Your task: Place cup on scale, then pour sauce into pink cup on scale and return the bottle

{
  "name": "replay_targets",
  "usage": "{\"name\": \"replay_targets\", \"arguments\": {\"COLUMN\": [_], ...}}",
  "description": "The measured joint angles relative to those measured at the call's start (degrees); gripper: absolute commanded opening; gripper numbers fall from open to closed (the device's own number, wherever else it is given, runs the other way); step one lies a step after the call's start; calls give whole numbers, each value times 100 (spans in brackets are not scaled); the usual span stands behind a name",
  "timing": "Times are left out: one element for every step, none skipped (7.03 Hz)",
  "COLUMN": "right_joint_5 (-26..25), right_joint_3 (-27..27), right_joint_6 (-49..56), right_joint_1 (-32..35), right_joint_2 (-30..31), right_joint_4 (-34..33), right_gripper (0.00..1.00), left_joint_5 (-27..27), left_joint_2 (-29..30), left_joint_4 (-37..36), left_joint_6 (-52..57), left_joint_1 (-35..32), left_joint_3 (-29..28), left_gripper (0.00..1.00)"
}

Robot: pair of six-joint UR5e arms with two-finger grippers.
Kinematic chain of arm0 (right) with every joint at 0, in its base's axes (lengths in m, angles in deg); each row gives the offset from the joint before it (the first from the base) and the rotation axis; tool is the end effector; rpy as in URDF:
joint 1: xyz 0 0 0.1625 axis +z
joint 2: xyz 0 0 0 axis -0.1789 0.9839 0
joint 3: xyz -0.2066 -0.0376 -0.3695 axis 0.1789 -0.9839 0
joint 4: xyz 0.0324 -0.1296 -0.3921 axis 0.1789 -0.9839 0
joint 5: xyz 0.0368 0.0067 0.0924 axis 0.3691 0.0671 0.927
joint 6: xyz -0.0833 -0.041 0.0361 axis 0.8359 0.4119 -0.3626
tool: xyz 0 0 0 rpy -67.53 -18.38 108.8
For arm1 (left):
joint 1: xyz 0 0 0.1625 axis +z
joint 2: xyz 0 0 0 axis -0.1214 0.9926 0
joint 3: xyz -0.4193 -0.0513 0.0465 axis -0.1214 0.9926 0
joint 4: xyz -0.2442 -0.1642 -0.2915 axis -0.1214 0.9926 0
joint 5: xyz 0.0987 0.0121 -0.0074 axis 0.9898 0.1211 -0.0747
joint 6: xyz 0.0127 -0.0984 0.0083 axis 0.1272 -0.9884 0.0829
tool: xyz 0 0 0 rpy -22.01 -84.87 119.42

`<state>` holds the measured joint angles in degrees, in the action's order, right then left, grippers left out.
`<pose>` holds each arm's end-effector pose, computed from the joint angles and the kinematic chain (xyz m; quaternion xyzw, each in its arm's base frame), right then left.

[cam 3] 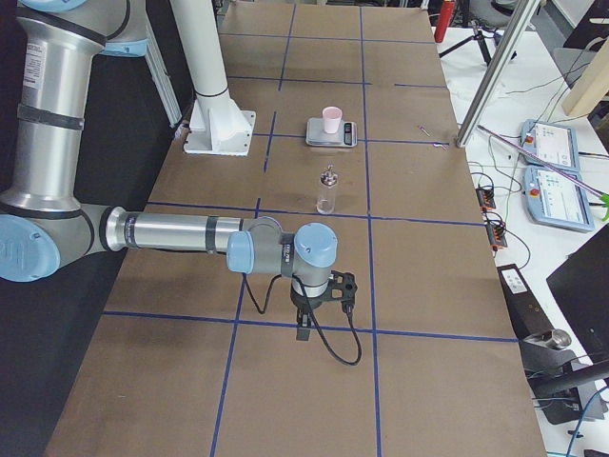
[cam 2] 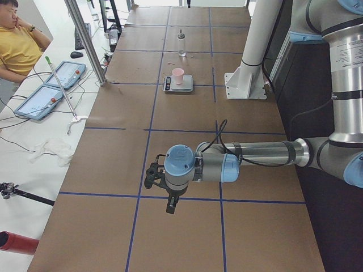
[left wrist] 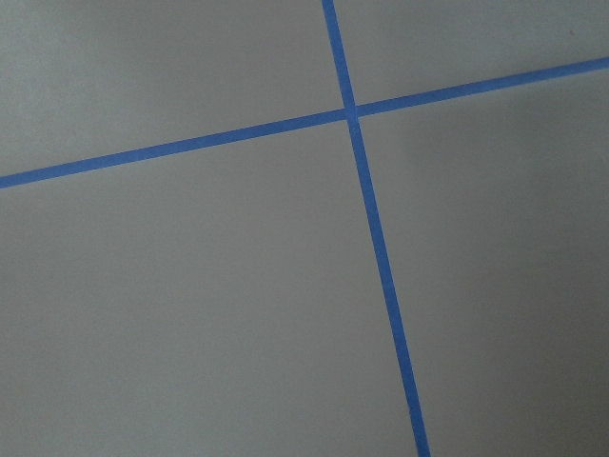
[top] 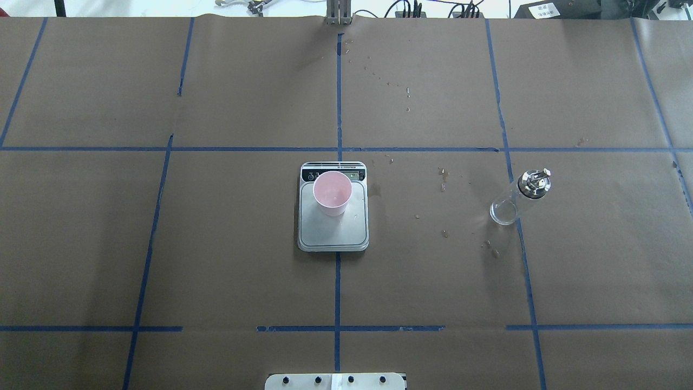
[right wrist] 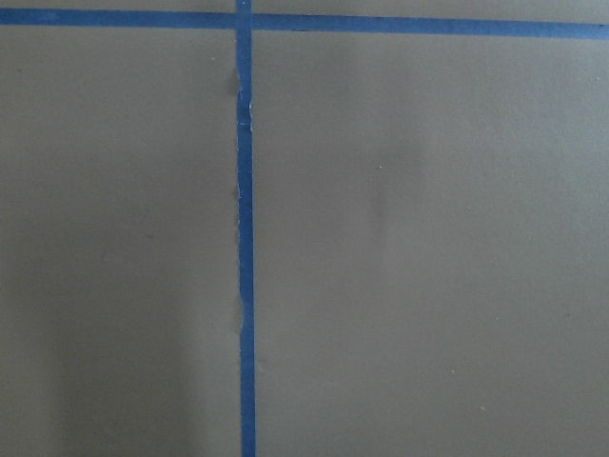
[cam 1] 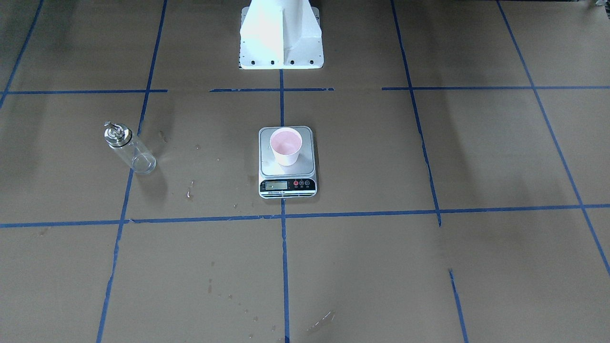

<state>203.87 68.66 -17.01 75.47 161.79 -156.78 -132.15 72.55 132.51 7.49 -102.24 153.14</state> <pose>0.0411 -0.4091 0.6730 -0.0372 -0.3294 -0.0033 0.9434 -0.0982 -0.4048 0.6590 0.0852 0.3893 0.0762 0.9140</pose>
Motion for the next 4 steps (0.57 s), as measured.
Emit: {"name": "replay_targets", "arguments": {"right_joint_5": [-6,18,34,75], "right_joint_3": [-115,-149,-145,-100], "right_joint_6": [25,36,36,29], "right_joint_1": [-1,-2,-2,-1], "right_joint_2": [-94,-145,-168,-158], "right_joint_4": [-1,4,7,7], "right_gripper": [100,100,100,100], "left_joint_5": [0,4,6,9], "left_joint_2": [5,8,11,26], "left_joint_4": [2,-3,-7,-3], "left_joint_6": [-1,-7,-11,-16], "left_joint_1": [0,0,0,8], "left_joint_3": [1,0,12,36], "left_gripper": [100,100,100,100]}}
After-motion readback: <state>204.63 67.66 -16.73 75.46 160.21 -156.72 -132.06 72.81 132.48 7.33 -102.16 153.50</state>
